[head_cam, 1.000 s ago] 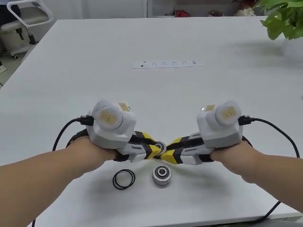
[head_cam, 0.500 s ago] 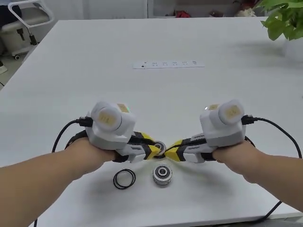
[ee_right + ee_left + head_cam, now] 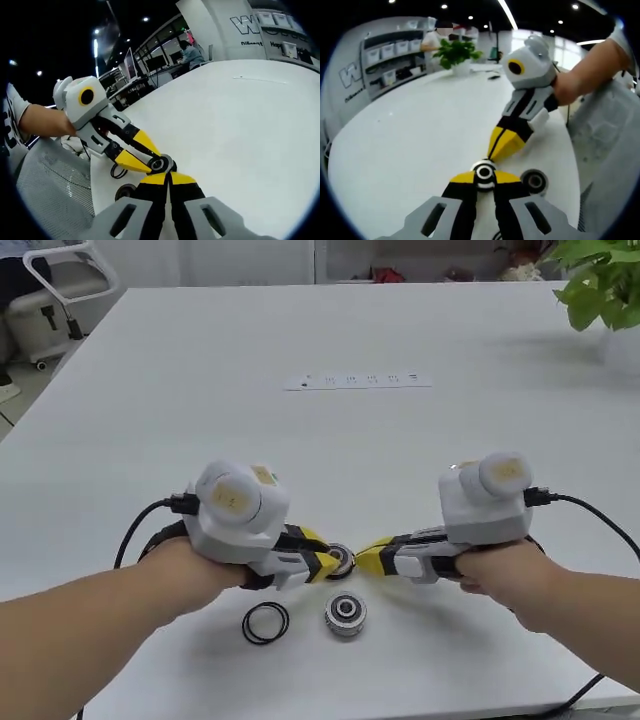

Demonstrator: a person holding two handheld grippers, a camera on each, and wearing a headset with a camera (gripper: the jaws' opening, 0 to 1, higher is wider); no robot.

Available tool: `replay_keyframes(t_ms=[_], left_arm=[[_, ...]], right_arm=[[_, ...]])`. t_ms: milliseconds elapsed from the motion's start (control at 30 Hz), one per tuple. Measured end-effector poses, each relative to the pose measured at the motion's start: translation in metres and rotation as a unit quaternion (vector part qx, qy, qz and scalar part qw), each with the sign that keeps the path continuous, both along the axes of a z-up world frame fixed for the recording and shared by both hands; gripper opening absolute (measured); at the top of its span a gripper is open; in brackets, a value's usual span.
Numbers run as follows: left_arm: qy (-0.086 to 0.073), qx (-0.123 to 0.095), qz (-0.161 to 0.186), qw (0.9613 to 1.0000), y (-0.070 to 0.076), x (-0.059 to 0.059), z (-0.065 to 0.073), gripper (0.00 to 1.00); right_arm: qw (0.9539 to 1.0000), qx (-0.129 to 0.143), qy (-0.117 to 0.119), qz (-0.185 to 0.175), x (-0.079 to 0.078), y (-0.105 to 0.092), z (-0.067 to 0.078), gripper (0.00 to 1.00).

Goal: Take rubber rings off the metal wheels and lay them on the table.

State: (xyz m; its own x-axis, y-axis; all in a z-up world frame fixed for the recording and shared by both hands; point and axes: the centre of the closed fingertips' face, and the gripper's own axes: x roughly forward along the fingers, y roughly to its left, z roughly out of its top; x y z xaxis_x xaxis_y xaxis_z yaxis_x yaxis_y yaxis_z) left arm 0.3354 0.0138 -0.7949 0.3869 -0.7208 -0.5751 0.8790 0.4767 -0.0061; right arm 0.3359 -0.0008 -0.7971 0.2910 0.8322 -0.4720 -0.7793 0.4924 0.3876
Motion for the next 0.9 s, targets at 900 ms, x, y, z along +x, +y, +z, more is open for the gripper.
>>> replay_keyframes(t_ms=[900], left_arm=[[-0.008, 0.016, 0.012, 0.9998, -0.001, -0.002, 0.0, 0.12]], right_arm=[[0.9965, 0.076, 0.016, 0.03, -0.018, 0.033, 0.032, 0.0]])
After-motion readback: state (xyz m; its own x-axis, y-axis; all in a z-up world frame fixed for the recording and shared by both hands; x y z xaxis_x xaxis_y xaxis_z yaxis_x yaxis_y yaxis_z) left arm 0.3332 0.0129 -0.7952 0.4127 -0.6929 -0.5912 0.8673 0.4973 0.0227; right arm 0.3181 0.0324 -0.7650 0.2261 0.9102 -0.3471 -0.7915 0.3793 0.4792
